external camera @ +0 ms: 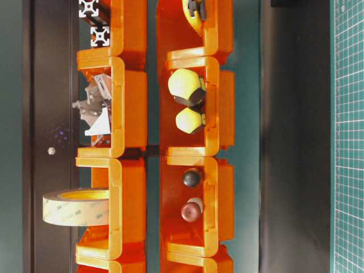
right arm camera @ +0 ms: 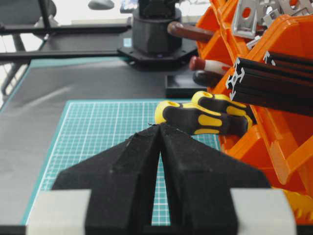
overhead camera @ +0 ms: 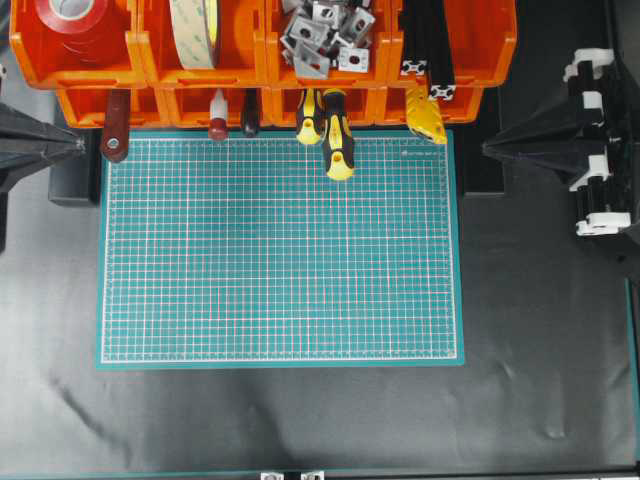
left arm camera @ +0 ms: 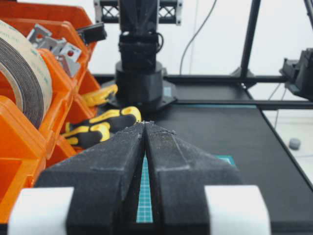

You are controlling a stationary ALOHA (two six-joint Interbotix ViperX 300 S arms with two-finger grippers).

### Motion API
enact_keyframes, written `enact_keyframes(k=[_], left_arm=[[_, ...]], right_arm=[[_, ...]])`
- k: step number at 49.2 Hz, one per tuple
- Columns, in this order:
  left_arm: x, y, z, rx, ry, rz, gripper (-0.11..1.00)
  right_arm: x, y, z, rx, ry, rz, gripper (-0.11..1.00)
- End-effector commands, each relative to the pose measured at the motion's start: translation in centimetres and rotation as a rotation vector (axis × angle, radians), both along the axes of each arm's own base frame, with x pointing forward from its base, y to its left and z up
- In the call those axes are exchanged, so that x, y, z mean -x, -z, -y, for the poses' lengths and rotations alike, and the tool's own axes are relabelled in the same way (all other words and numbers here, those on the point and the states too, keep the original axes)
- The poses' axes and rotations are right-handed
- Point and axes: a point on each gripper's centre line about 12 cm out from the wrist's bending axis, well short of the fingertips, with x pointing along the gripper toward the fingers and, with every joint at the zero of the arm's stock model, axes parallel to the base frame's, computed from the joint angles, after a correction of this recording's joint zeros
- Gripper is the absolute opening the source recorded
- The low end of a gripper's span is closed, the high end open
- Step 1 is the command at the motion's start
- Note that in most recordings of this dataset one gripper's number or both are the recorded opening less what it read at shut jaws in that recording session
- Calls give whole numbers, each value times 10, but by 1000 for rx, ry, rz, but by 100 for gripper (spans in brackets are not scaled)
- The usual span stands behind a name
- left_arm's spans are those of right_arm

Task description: Pick scraper from container rack with left arm.

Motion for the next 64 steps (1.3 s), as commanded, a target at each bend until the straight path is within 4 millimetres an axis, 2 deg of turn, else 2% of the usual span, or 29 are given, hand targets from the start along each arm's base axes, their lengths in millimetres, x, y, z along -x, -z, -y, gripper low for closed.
enact_keyframes(k=[1, 3, 5, 7, 10, 17, 24, 30, 43, 51, 58, 64], left_arm=[[-9, 0, 2, -16, 13, -38, 6], [-11, 0, 2, -6, 13, -63, 7], [-13, -2, 2, -6, 12, -85, 4], [-14, -5, 2, -6, 12, -101, 0], [-16, -10, 2, -8, 12, -127, 0], [-15, -29, 4, -31, 18, -230, 0], [-7, -51, 12, -93, 56, -409, 0], [-5, -61, 18, -145, 84, -548, 0], [-6, -88, 8, -283, 20, -803, 0], [-15, -86, 15, -433, 5, -840, 0], [-23, -75, 13, -573, -142, -982, 0], [-29, -73, 21, -656, -274, -1009, 0]], right_arm=[[-5, -12, -1, -21, 0, 34, 2], [-4, -13, -1, -23, 0, 41, 4], [-4, -14, -1, -24, 0, 46, 10], [-3, -16, -1, -30, 0, 55, 6], [-3, -16, 0, -49, 3, 54, 1], [-1, -16, 0, -96, 8, 48, 1], [-1, -14, 0, -123, 12, 32, 1], [-1, -14, 0, -145, 14, 32, 1], [-3, -10, 0, -180, 20, 9, 1], [-2, -10, -1, -190, 19, 11, 1], [-2, -9, 0, -208, 23, 3, 1], [-2, -8, 0, -216, 26, -11, 1]])
